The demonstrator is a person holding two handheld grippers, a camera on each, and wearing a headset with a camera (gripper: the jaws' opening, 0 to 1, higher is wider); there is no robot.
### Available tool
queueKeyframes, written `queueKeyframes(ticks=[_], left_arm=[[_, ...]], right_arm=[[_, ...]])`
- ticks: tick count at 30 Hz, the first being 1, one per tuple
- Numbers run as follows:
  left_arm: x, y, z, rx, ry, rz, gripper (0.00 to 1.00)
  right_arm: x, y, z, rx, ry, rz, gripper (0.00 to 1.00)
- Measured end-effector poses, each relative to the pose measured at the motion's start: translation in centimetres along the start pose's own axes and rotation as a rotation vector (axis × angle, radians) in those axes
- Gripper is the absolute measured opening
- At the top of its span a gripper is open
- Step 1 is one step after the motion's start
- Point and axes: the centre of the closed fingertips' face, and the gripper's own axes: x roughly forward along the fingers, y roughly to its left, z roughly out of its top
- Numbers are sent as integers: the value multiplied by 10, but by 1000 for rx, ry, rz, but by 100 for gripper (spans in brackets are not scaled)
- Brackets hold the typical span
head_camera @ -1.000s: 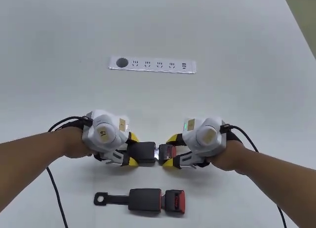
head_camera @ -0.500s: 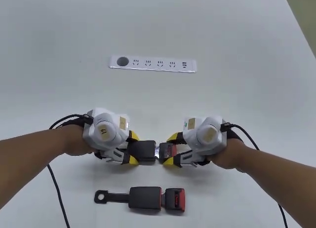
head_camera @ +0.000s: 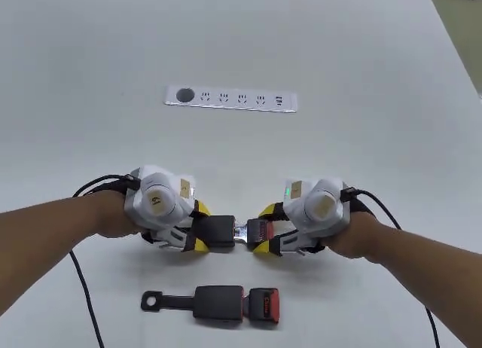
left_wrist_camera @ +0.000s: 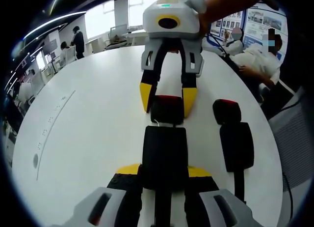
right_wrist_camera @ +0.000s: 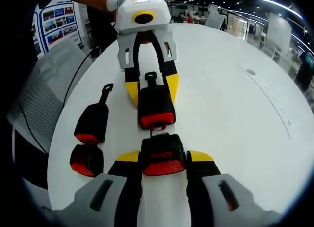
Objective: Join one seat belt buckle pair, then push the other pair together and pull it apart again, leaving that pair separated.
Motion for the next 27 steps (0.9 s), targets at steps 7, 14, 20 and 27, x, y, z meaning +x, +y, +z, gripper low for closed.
queueKeyframes(ticks=[7, 14, 20, 27], left_arm=[[1, 0, -1, 3, 3, 0, 33], [1, 0, -1, 2, 4, 0, 33], [0, -1, 1, -1, 2, 2, 33], [1, 0, 0, -2, 4, 2, 33]], right_arm=[[1, -2, -1, 5, -3, -6, 33], [-2, 0, -2, 2, -2, -6, 33], [-10, -4, -10, 6, 2, -10, 33], [-18, -4, -18, 6, 1, -15, 33]])
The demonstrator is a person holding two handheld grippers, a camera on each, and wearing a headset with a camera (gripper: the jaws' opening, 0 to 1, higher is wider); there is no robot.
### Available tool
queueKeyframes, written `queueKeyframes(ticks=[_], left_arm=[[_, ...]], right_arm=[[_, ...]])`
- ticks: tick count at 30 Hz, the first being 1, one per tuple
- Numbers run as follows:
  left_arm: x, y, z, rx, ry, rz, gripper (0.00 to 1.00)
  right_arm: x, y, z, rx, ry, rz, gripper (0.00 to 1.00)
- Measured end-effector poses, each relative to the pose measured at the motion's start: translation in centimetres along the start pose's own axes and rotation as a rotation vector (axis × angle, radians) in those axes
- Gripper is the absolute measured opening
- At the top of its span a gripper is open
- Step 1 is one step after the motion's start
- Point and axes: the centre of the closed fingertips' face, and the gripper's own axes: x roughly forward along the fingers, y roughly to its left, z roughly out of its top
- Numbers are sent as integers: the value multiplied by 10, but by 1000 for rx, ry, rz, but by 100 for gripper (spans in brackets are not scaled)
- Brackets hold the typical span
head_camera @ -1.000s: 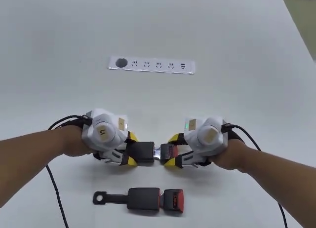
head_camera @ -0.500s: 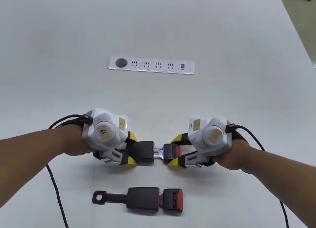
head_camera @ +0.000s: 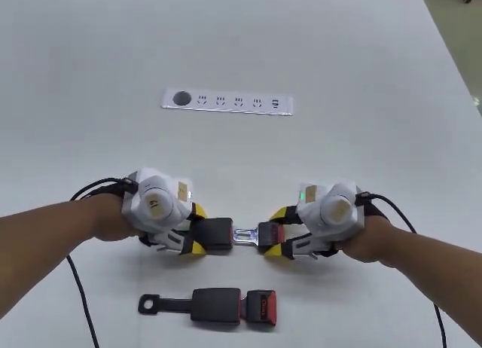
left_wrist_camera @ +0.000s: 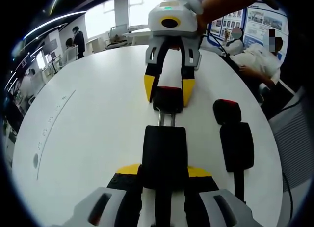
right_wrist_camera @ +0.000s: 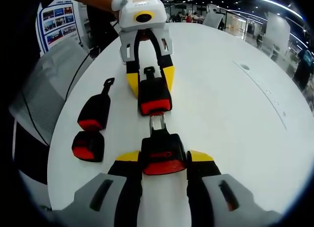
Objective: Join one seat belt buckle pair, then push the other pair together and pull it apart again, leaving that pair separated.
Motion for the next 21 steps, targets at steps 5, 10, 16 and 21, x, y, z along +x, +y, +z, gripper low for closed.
queueKeyframes(ticks=[5, 10, 16, 21], left_arm=[[0, 0, 0, 0, 0, 0, 33], [1, 0, 0, 0, 0, 0, 33], [0, 0, -1, 0, 3, 0, 33], [0, 0, 0, 0, 5, 1, 33]], right_arm=[[-8, -4, -10, 8, 3, -6, 33], [-13, -6, -21, 12, 8, -12, 33], [-20, -5, -29, 18, 10, -19, 33], [-28, -6, -37, 21, 13, -22, 33]])
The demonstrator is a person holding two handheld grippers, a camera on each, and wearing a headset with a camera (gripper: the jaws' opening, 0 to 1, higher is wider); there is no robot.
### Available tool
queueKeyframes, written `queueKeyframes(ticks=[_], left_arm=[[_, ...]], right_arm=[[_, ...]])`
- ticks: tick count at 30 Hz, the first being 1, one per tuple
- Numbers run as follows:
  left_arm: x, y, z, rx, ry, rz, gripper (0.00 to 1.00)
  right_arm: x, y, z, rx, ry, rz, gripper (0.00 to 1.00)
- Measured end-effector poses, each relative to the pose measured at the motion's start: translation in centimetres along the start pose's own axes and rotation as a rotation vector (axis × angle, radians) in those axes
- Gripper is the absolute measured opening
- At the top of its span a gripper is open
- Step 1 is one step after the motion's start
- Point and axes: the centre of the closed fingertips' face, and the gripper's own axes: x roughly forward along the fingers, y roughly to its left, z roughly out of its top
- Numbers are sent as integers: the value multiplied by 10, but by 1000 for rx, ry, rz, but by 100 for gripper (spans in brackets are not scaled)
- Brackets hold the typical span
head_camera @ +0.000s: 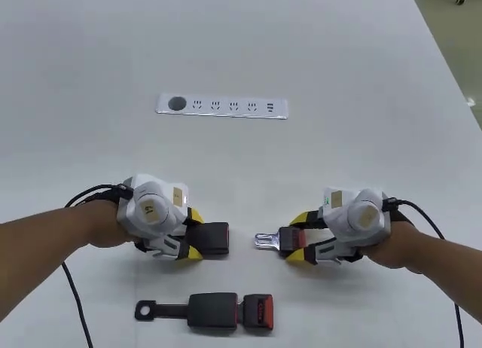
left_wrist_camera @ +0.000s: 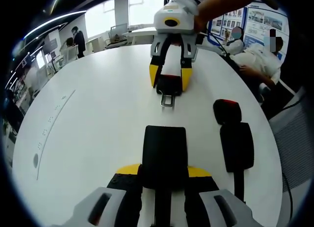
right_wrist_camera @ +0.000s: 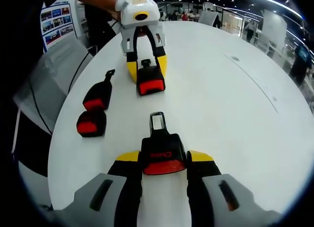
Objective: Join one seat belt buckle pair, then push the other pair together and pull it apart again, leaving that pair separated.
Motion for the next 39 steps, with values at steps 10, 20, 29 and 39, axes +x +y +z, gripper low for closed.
queueKeyframes(ticks=[10, 20, 29, 39], left_arm=[[-1, -1, 1, -3, 4, 3, 33], [-1, -2, 1, -5, 6, 5, 34], [0, -2, 3, -16, 27, 7, 34], [0, -9, 5, -66, 66, -24, 46]], right_arm=[[-8, -4, -14, 16, -5, -22, 33], [-15, -2, -20, 30, -12, -36, 34], [-16, -2, -20, 32, -1, -35, 34], [-16, 0, -18, 72, 30, -75, 42]])
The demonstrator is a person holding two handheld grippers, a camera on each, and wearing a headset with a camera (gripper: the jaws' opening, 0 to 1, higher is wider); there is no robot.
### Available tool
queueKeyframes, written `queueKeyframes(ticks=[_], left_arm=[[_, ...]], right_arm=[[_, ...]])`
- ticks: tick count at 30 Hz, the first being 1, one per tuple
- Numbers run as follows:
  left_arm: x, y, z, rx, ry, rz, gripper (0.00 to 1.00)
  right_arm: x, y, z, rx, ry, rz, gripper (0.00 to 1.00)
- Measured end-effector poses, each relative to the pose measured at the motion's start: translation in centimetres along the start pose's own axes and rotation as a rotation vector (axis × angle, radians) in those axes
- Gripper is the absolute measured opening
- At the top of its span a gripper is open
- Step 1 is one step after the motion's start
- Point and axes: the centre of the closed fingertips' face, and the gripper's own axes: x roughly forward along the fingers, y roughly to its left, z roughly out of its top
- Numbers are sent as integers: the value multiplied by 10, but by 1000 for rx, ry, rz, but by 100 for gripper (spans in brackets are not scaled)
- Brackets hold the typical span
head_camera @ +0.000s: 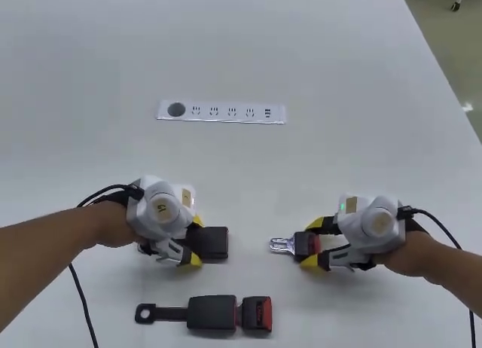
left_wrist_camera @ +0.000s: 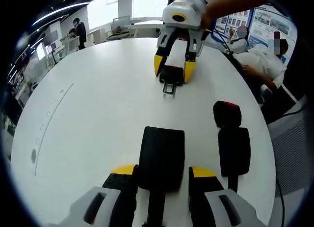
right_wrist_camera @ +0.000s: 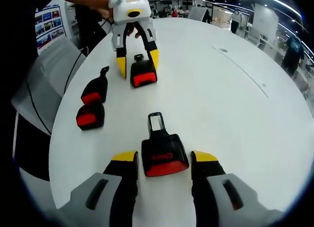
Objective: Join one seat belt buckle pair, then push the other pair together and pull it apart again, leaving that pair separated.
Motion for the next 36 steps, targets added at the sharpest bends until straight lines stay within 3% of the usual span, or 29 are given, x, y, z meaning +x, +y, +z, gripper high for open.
queueKeyframes(ticks=[2, 4, 7, 11, 13, 17, 20, 25, 31, 36], left_arm=[[-1, -4, 1, -23, -3, -7, 52], [-5, -6, 4, -34, -18, 0, 55], [-8, -3, 3, -58, -33, 25, 61], [-21, 1, 11, -160, -89, 64, 71], [-26, 5, 8, -172, -91, 89, 75], [-37, 2, 11, -203, -102, 116, 80], [-45, 0, 10, -218, -100, 146, 82], [-55, 0, 9, -287, -136, 198, 88], [-75, 0, 13, -389, -220, 274, 96], [-95, -1, 12, -487, -324, 351, 100]], right_arm=[[0, -2, 6, 29, -35, -31, 56], [-2, -4, 9, 45, -61, -64, 64], [-4, -7, 11, 93, -90, -113, 64], [-11, -12, 18, 164, -163, -206, 67], [-15, -13, 19, 191, -177, -245, 69], [-22, -16, 23, 247, -216, -306, 74], [-27, -17, 27, 280, -240, -340, 76], [-40, -15, 36, 331, -269, -382, 79], [-44, -18, 40, 337, -302, -436, 84], [-53, -14, 48, 354, -337, -467, 88]])
